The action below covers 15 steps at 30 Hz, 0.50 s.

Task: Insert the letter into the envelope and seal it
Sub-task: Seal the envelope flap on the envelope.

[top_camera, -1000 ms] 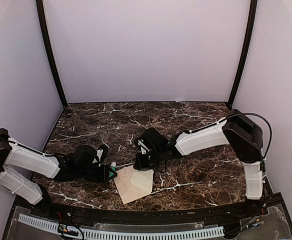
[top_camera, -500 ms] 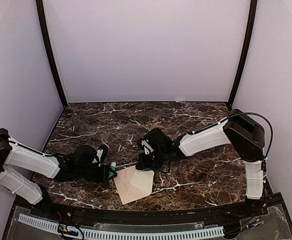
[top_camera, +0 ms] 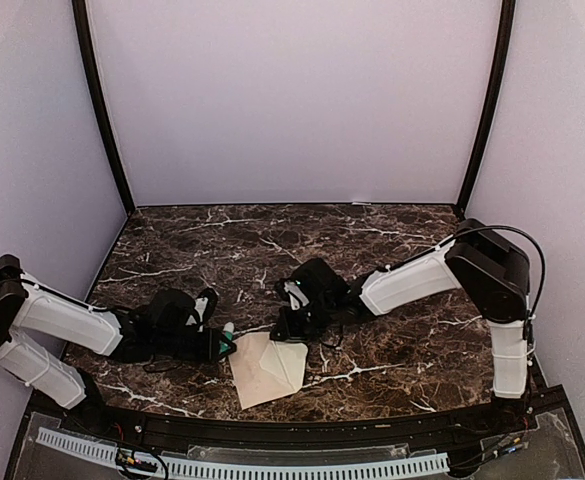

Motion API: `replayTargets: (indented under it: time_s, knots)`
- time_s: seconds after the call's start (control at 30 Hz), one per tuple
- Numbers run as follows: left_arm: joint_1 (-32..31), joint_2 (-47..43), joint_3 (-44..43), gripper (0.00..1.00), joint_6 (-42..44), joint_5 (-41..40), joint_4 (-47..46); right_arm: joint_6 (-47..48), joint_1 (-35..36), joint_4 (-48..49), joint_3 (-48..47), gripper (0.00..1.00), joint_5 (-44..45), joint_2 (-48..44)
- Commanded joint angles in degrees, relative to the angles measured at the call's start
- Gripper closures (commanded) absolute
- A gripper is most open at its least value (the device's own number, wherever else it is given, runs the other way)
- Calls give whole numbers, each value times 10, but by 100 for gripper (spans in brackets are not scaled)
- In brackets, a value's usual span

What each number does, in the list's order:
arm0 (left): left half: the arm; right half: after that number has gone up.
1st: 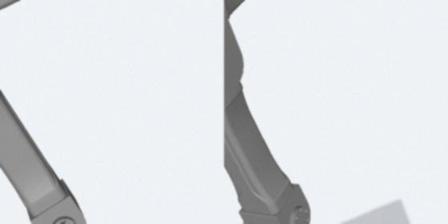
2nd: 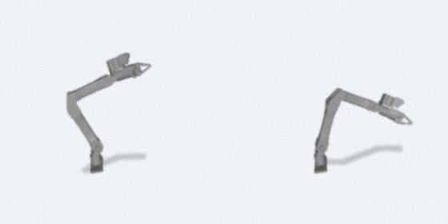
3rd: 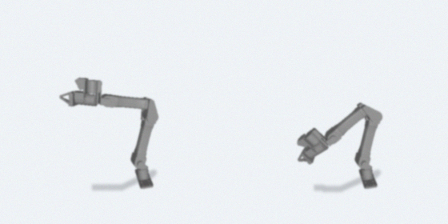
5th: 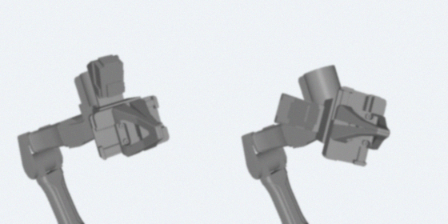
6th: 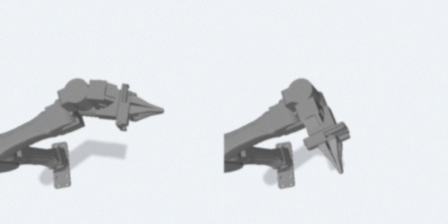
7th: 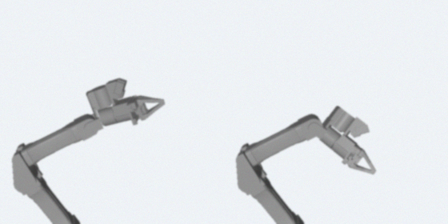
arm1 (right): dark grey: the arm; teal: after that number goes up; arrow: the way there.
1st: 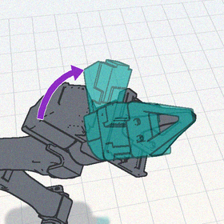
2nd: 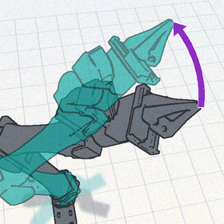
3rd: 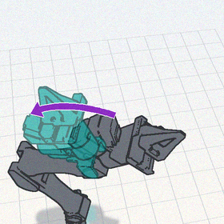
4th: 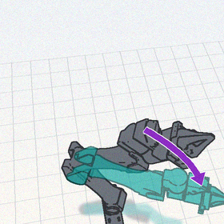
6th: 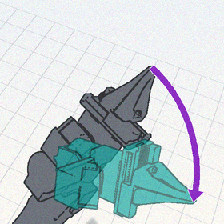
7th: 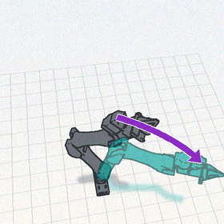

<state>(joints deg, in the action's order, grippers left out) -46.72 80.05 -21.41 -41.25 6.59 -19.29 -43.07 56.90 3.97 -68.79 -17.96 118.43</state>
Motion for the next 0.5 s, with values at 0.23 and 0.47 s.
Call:
replayTargets:
  time_s: [0.23, 0.47]
  knots:
    - [3, -11, -14, 100, 8, -31, 61, -28, 2, 84, 27, 100, -43, -26]
    - [3, -59, -20, 100, 16, -58, 95, -17, -12, 69, 64, 71, -32, -121]
